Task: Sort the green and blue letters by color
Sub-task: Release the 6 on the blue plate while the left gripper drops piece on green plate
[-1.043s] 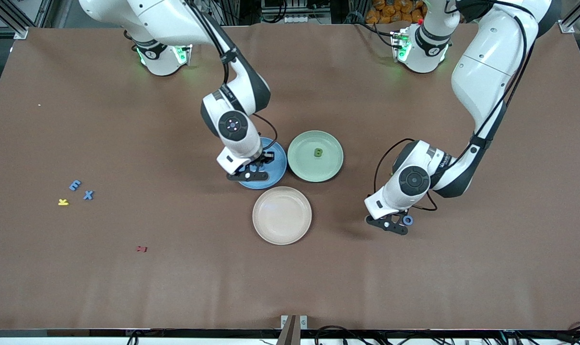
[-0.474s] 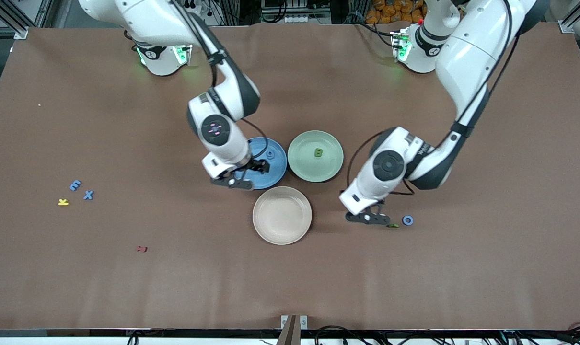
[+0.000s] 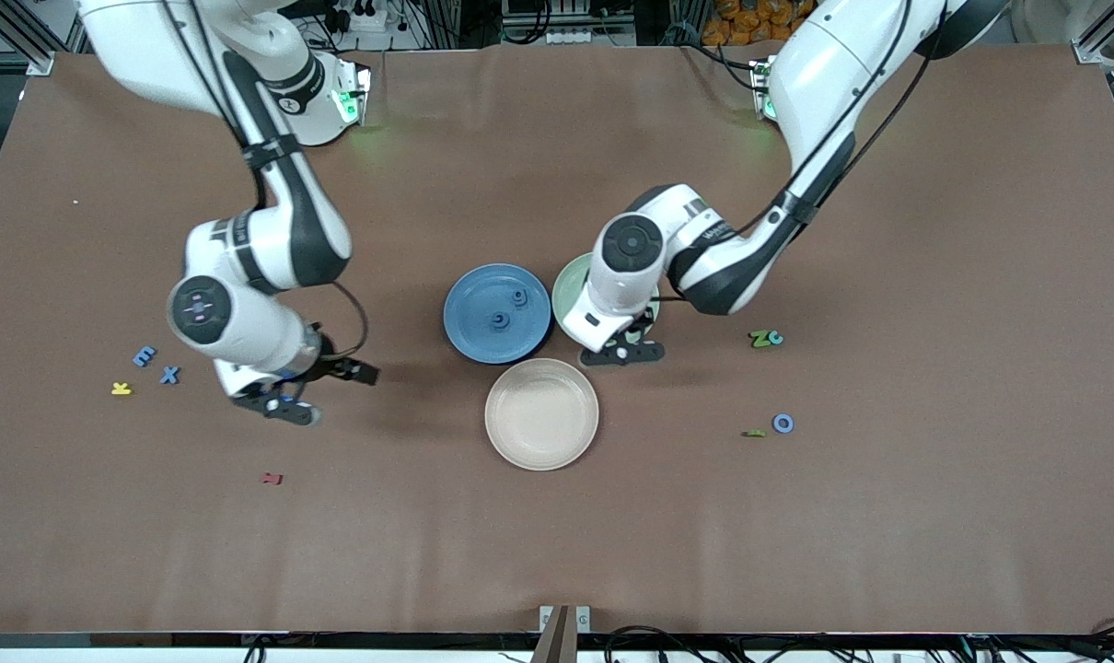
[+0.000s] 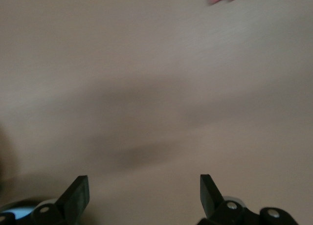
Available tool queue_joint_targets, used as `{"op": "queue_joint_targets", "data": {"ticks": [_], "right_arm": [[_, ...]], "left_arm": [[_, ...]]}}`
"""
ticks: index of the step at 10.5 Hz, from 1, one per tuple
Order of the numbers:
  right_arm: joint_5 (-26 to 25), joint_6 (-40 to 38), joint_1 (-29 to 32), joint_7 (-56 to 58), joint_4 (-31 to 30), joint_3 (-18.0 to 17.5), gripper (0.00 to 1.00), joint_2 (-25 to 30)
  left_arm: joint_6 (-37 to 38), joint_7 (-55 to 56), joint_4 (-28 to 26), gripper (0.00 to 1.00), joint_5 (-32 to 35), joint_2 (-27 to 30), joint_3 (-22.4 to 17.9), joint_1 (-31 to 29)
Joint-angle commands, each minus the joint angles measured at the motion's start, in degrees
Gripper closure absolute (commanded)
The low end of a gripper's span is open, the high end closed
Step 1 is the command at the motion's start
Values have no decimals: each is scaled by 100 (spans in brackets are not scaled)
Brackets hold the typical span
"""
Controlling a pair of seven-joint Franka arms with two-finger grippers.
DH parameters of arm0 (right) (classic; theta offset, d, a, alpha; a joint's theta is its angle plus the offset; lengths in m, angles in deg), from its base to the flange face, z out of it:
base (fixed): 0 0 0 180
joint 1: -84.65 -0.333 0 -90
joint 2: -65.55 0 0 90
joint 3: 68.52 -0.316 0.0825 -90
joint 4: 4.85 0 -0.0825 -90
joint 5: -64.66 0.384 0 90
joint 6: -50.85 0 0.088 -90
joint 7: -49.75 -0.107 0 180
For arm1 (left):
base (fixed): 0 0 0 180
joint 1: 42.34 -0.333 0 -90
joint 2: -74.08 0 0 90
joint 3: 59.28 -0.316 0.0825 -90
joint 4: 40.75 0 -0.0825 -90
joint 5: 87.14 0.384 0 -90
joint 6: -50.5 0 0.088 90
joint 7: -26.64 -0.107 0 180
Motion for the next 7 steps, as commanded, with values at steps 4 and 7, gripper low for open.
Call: {"op": "queue_joint_targets", "data": {"ticks": [4, 7], "right_arm": [[-700, 55, 1828, 1880, -126, 10, 0, -23], [-735, 213, 2471, 3006, -126, 10, 0, -67]], "left_arm": [[78, 622, -41, 0, -91, 24, -57, 332], [95, -224, -49, 0, 23, 234, -75, -263]]}}
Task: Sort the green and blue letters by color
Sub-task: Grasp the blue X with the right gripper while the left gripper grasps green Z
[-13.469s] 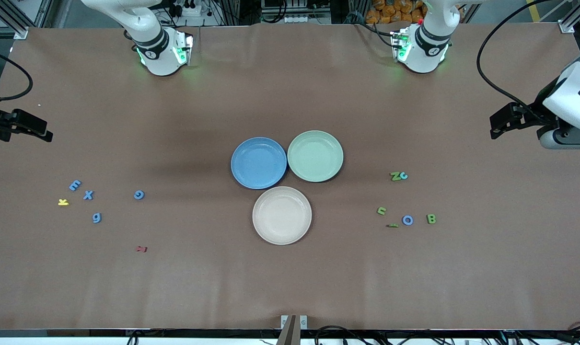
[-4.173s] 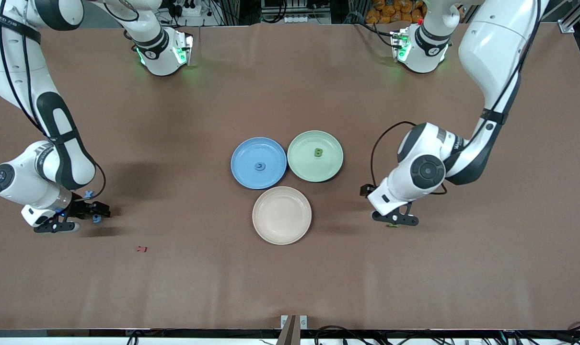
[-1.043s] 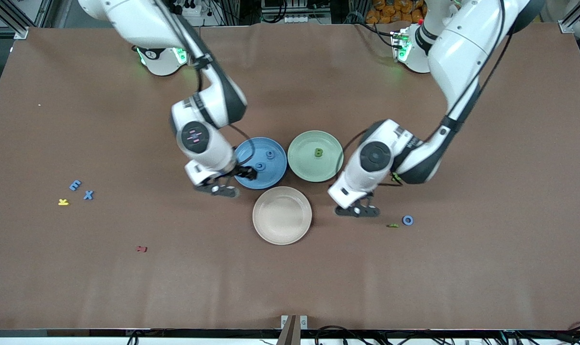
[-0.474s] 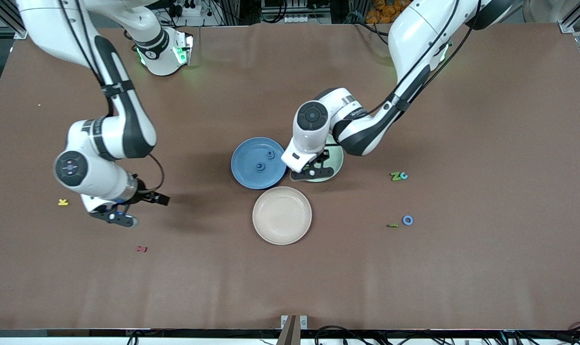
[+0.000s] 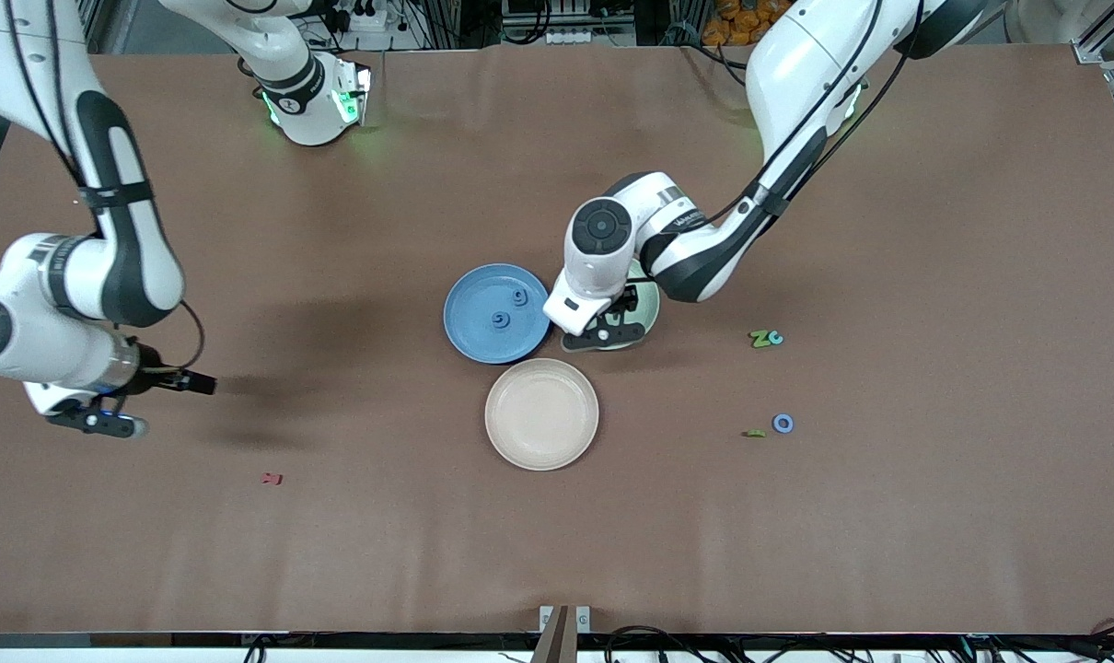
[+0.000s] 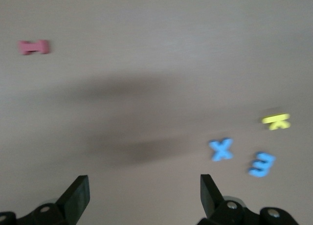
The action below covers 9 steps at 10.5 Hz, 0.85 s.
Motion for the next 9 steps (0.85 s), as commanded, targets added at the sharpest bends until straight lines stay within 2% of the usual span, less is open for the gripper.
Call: {"op": "queue_joint_targets", "data": {"ticks": [1, 3, 6, 8, 9], "right_arm": [[-94, 269, 479, 990, -86, -117, 0, -56], [-85, 915, 629, 1536, -610, -118, 0, -13], [-94, 1778, 840, 2064, -1306, -118, 0, 14], [-94, 2228, 1007, 2373, -1527, -109, 0, -38], [-94, 2290, 1034, 2400, -1545, -117, 0, -74]], "left_arm": [[139, -1838, -90, 0, -63, 389, 23, -880], [419, -2846, -317, 0, -64, 678, 32, -1374], [368, -3991, -888, 0, -56, 917, 41, -2042], [-461, -4350, -1711, 0, 6, 1135, 50, -2411], [-772, -4728, -1942, 0, 6, 1119, 50, -2622]]}}
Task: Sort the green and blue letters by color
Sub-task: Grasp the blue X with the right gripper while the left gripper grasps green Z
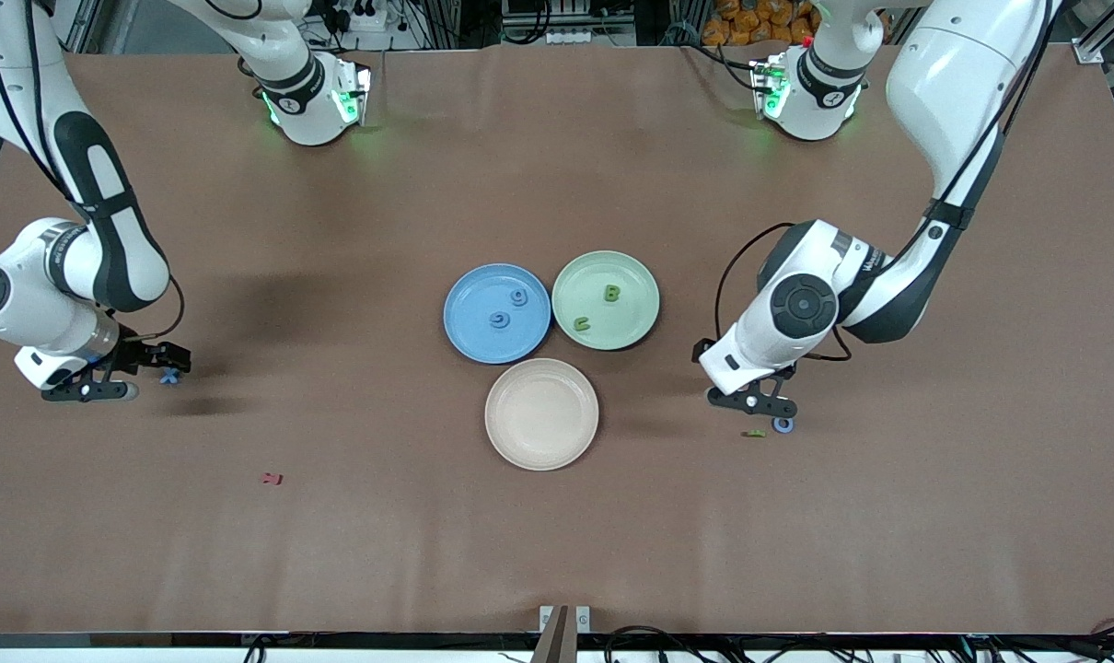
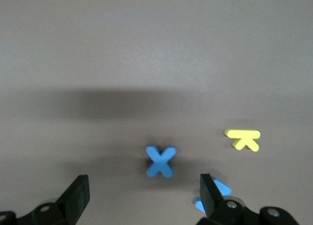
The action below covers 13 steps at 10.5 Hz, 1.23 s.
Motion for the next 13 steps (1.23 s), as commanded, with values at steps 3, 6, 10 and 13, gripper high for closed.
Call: {"op": "queue_joint_targets", "data": {"ticks": [3, 6, 10, 13], "right_arm": [[18, 716, 209, 129, -137, -112, 0, -275], [27, 911, 191, 84, -111, -112, 0, -416], [27, 876, 200, 84, -190, -121, 59, -338], [140, 963, 262, 84, -181, -130, 77, -399]], "left_arm": [[-1186, -1516, -1410, 0, 156, 394, 52, -452], [-1386, -2291, -1945, 0, 611, 604, 87, -460], [-1634, -3679, -2404, 4, 641, 747, 455, -995], [-1643, -4875, -2466, 13, 641, 728, 587, -1435]]}}
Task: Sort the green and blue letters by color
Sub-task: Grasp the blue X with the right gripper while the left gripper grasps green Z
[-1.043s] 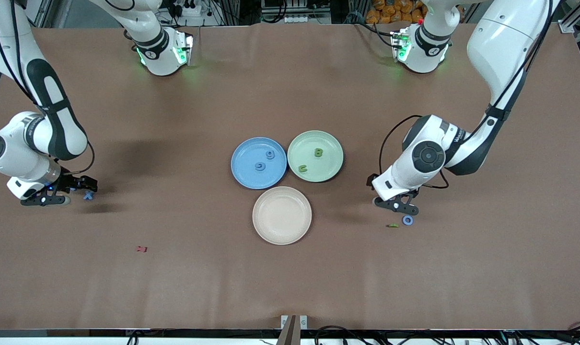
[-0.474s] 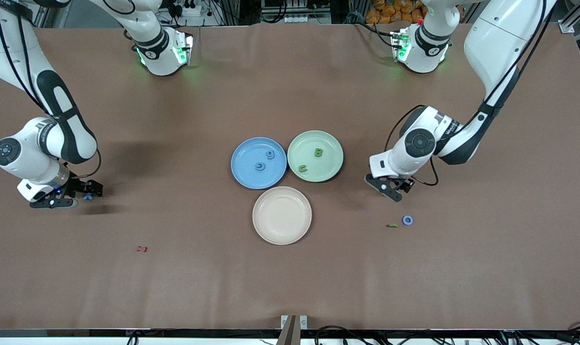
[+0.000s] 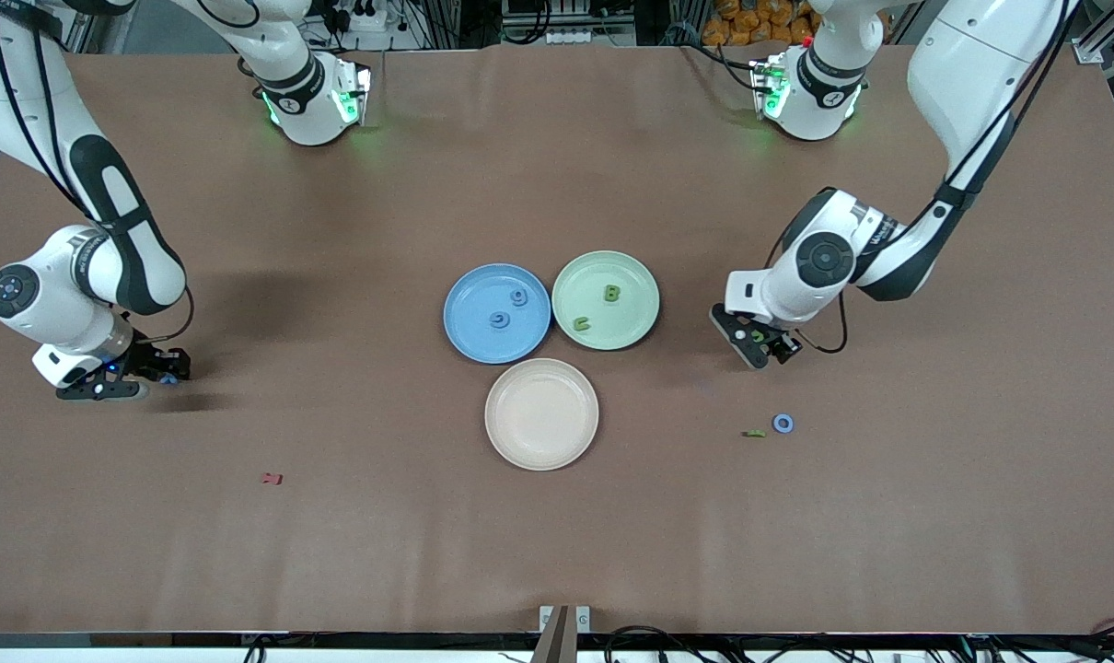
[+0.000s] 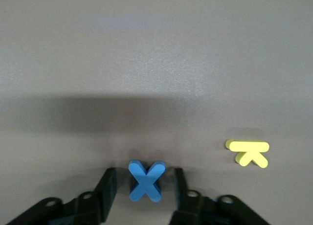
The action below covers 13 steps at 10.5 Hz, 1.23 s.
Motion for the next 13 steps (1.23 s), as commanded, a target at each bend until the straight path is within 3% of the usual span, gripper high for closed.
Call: {"op": "queue_joint_targets", "data": {"ticks": [1, 2, 3, 6, 11, 13], "right_arm": [[174, 115, 126, -19, -49, -100, 87, 13], [201, 115, 109, -19, -40, -100, 97, 13], [201, 45, 74, -19, -5, -100, 100, 56], [499, -761, -627, -954, 74, -100, 100, 609], [667, -1107, -2744, -4197, 65, -100, 100, 839], [676, -1055, -3482, -4929, 74, -100, 99, 787]], "left_arm": [[-108, -1012, -210, 14, 131, 130, 281, -465], [-117, -1154, -210, 15, 131, 130, 291, -466], [-117, -1191, -219, 18, 131, 121, 291, -457], [-222, -1261, -332, 26, 139, 112, 326, -448], [-504, -1349, -307, 27, 525, -142, 317, -633], [-635, -1349, -280, 32, 561, -257, 308, -668]]}}
